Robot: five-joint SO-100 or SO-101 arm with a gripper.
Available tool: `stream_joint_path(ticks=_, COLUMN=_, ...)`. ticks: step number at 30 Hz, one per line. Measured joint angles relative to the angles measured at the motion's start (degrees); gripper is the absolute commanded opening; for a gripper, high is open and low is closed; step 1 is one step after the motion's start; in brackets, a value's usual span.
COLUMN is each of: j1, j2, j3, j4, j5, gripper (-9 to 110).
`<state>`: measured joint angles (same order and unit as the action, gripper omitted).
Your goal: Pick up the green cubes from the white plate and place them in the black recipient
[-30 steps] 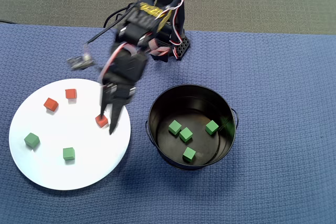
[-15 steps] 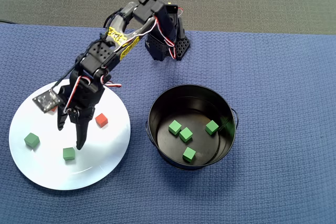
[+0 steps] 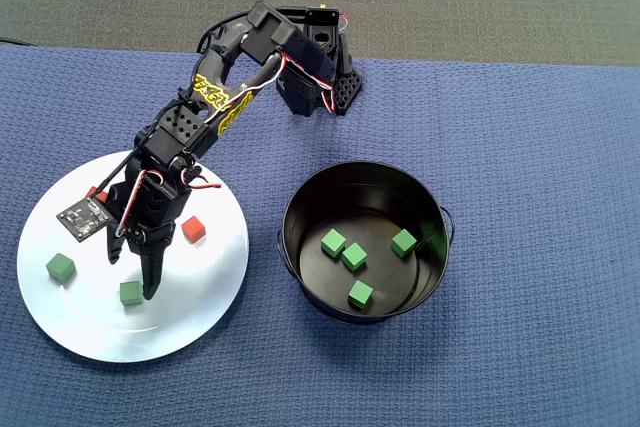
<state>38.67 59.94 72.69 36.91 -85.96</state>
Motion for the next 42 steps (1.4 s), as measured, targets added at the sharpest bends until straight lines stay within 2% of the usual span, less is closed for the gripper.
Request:
stream_joint_path(ticks=6, j1=-1.05, j2=-1.76, j3=-0.88, j4=-0.88, j5=2.55, gripper=27)
stream_joint_path(ticks=18, j1=-2.11, j2=-3.78, j3=-2.37, j4=-2.11, j5=14.5, gripper=26)
stream_joint_path(ticks=32, j1=-2.2, j2=-6.42, j3=-2.37, j4=-1.76, j5=16.08, gripper=25)
stream_joint_path(ticks=42, j1=-2.2, j2=-7.29, j3=-2.37, j4=-2.64, j5=16.08, gripper=19)
